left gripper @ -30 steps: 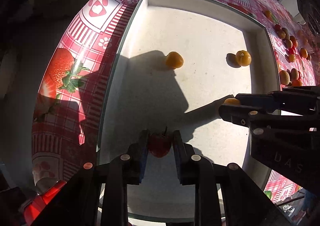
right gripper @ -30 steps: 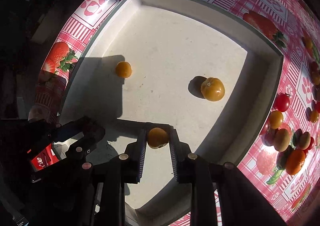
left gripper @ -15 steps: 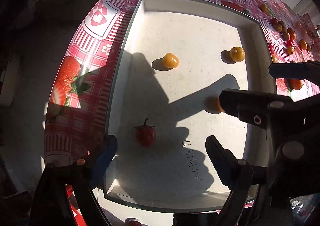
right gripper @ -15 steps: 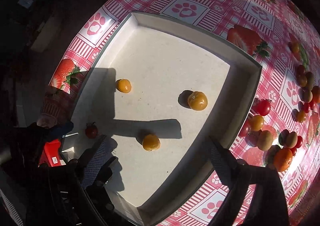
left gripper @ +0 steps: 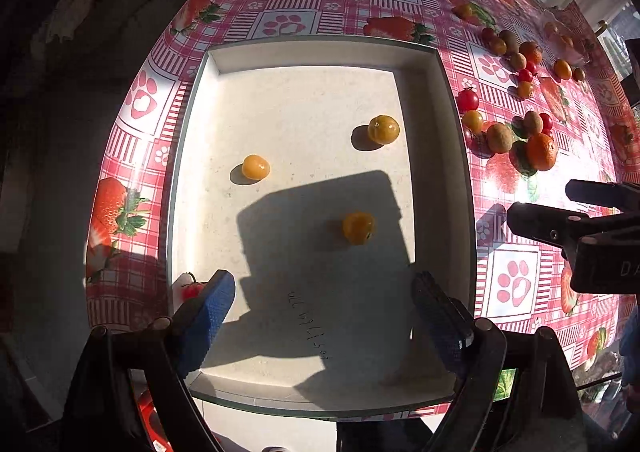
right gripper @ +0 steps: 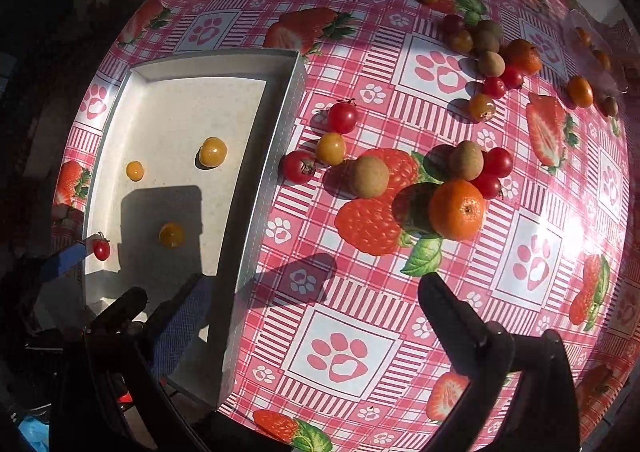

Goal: Organize fruits
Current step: 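Move both tools back to the fruit cluster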

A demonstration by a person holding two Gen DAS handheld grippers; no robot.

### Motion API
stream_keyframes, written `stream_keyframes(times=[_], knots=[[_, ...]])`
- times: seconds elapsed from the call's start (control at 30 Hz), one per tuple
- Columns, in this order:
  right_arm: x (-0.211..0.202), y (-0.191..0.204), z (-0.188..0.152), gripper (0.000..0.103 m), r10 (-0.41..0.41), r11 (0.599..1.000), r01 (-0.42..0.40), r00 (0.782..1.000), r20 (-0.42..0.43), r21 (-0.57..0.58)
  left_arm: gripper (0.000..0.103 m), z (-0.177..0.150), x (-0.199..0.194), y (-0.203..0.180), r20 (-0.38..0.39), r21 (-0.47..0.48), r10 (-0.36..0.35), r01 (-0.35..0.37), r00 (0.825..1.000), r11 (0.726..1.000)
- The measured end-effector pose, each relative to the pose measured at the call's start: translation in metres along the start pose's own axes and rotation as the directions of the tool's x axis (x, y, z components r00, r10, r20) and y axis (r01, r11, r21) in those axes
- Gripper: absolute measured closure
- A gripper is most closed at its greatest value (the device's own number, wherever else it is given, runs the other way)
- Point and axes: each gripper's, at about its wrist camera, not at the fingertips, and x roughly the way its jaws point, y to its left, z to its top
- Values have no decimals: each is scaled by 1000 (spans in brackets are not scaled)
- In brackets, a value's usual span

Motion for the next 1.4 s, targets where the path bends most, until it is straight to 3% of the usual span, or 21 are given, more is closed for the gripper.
stream_keyframes(times=[0.37,0.7,0.97,1.23,1.4], knots=[[-3,-90,-25,0,-29,981,32,999,-21,193,12,35,-15,-46,47,123,-48,42,998,992],[-31,-148,-6,0,-11,967,0,999,45,256,12,87,-16,-89,96,207,-62,41,993,978],[-38,-159,42,0,6,958,-35,995,100,284,12,119,7,-120,103,257,-59,31,993,966],[-26,-157,77,3,9,966,-35,995,101,256,13,139,49,-134,62,262,8,-25,998,965],[-9,-150,89,19,23,975,-37,997,70,217,13,142,69,-133,28,262,48,-54,998,963]])
